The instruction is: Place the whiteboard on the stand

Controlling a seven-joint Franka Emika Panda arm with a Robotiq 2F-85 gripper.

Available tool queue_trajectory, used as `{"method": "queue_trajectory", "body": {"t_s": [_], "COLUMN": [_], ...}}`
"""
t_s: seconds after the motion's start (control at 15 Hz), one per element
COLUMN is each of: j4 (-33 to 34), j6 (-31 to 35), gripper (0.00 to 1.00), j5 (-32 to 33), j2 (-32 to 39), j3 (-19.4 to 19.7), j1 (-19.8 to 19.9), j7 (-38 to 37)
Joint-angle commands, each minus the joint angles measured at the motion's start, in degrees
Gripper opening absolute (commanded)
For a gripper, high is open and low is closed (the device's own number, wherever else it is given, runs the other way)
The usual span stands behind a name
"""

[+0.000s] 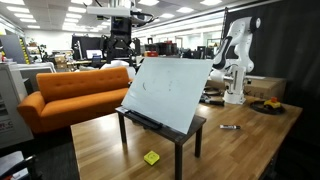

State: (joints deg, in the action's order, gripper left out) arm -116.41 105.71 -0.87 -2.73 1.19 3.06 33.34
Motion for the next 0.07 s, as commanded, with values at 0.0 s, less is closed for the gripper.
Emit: {"method": "queue_trajectory", "body": {"t_s": [0.0], "j4": [-0.01], "j6": [-0.04], "gripper": [1.0], "j5": [0.03], "j2": [-0.15], "j3": [0.57], "j1": [-0.6], "j7": [-0.04]}}
